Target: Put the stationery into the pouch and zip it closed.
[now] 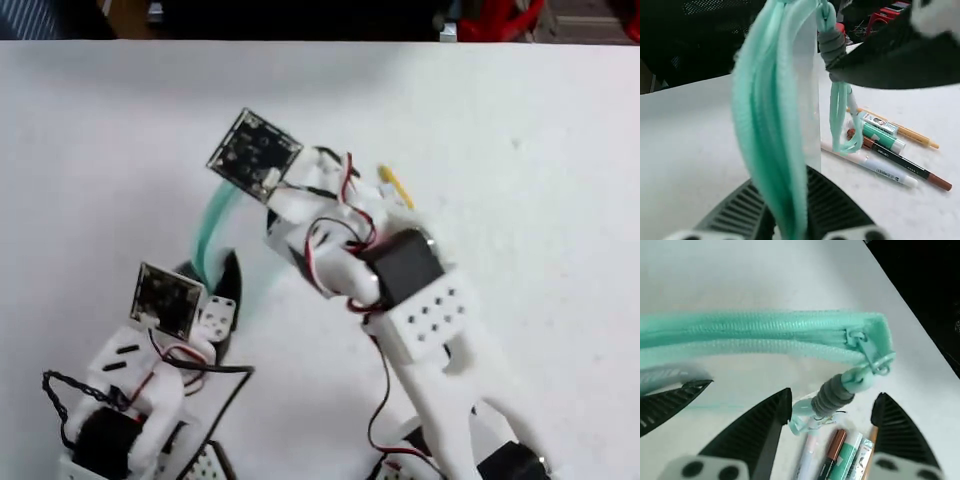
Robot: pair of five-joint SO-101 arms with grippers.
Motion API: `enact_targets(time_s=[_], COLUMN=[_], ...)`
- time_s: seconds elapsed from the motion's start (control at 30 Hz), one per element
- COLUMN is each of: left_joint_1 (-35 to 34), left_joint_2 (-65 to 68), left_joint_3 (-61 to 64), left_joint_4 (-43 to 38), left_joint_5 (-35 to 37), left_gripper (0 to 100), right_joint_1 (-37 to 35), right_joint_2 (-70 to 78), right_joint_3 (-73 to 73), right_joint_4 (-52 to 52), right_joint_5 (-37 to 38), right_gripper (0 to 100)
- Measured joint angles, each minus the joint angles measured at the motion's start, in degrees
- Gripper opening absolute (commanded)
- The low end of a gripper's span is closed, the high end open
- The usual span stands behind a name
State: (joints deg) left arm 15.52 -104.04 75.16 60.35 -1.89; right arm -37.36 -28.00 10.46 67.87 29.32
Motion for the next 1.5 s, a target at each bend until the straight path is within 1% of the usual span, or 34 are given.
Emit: enact_targets(time_s=[0.2, 0.3, 0.37, 0.47, 0.57, 0.77, 0.83, 0.97, 1.03, 1.13, 1.2, 1.27, 1.33, 1.37, 1.43, 1.5], left_joint_1=[-0.09, -0.26, -0.35, -0.35, -0.35, -0.35, -0.44, -0.44, -0.35, -0.18, -0.26, -0.26, -0.35, -0.35, -0.35, 0.0], left_joint_2=[0.0, 0.0, 0.0, 0.0, 0.0, -0.09, -0.35, -0.35, -0.35, -0.7, -0.62, -0.62, -0.62, -0.62, -0.18, -0.09], left_joint_3=[0.0, 0.0, 0.0, 0.0, 0.0, 0.0, 0.0, 0.0, 0.0, 1.32, 2.73, 4.84, 7.3, 8.44, 9.76, 9.93], left_joint_4=[0.0, 0.0, 0.0, 0.0, 0.0, 0.0, 0.0, 0.0, 0.0, 0.0, -1.14, -3.69, -7.21, -8.97, -11.6, -12.48], left_joint_5=[0.0, 0.09, 0.09, 0.09, 0.09, 0.09, 0.09, 0.44, 2.81, 8.53, 9.23, 7.91, 6.24, 5.36, 3.87, 2.55], left_gripper=[2, 2, 2, 2, 2, 3, 8, 24, 26, 25, 21, 14, 4, 1, 4, 2], right_joint_1=[-0.44, 0.7, 1.67, 2.81, 2.81, 3.08, 2.9, 1.23, 0.62, 0.35, 0.35, 0.35, 0.35, 0.44, 0.44, 0.35], right_joint_2=[0.18, 1.67, 3.78, 6.68, 6.95, 5.27, 2.99, -1.32, -2.11, -2.37, -2.37, -2.73, -2.81, -2.81, -3.16, -3.25], right_joint_3=[1.67, 1.67, 1.67, 1.67, 1.67, 1.76, 1.76, 1.76, 1.76, 2.64, 3.52, 4.4, 4.48, 4.48, 4.48, 4.66], right_joint_4=[-6.59, -8.97, -9.67, -10.55, -11.43, -11.6, -10.46, -7.65, -7.47, -7.47, -7.47, -7.47, -7.47, -7.47, -7.47, -7.47], right_joint_5=[0.0, 0.0, 0.0, 0.0, 0.0, 0.0, 0.0, 0.0, -0.35, -0.35, -0.53, -0.53, -0.53, -0.53, -0.53, -0.53], right_gripper=[25.8, 25.4, 21.2, 8.9, 1.3, 1.9, 1.9, 1.9, 1.9, 1.9, 1.9, 1.9, 1.9, 1.9, 1.9, 1.9])
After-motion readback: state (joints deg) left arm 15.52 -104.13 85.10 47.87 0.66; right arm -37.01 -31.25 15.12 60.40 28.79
